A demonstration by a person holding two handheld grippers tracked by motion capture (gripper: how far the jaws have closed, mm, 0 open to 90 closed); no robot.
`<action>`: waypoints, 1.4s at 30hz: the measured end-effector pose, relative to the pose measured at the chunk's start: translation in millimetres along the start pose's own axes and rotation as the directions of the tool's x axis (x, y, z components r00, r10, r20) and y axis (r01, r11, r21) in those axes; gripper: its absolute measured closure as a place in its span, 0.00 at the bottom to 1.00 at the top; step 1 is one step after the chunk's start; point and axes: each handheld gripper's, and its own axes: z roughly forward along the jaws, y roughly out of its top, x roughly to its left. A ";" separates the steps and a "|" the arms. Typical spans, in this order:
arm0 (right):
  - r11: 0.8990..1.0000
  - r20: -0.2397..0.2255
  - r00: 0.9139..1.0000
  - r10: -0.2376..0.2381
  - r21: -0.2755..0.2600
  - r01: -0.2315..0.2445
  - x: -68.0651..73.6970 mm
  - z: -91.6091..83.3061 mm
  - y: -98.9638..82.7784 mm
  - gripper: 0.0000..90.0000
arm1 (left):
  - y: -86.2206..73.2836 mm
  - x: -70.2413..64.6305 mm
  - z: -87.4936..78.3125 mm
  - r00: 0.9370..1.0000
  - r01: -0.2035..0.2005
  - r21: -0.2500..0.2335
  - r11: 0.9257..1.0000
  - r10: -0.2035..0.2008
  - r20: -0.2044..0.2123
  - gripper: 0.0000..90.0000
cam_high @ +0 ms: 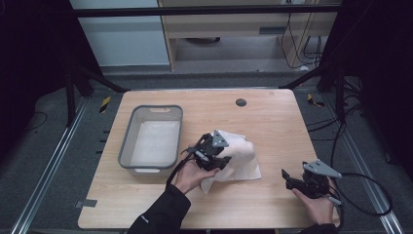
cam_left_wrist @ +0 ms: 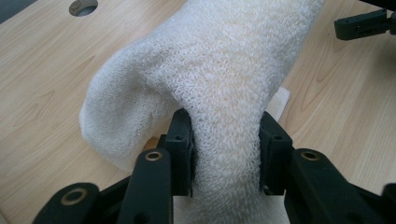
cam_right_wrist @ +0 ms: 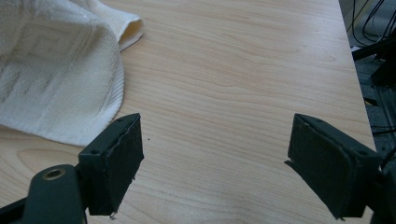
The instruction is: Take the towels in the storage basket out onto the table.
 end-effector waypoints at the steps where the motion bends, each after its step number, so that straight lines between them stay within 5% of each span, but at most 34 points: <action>1: 1.000 -0.001 1.000 0.000 0.000 0.000 0.2 0.0 0.0 0.20 | -3.0 -0.6 2.2 1.000 -0.001 0.001 1.000 0.001 -0.002 0.69; 17: 1.000 -0.006 1.000 -0.001 0.009 0.001 1.0 1.0 -0.9 0.19 | -20.1 -2.0 8.6 1.000 0.007 -0.020 1.000 -0.006 0.009 0.61; 23: 1.000 -0.008 1.000 0.004 0.010 -0.004 0.8 0.9 -1.0 0.19 | -21.6 -2.5 6.4 1.000 -0.012 -0.041 0.999 0.013 0.011 0.45; 28: 1.000 -0.009 1.000 0.004 0.012 -0.004 1.1 1.2 -1.0 0.19 | -24.0 -3.5 -2.8 1.000 -0.010 -0.078 0.997 0.011 0.015 0.33; 42: 1.000 -0.009 1.000 0.006 0.009 -0.006 0.7 1.0 -1.3 0.19 | -44.3 -2.7 -39.4 1.000 0.022 -0.158 0.987 -0.022 -0.002 0.27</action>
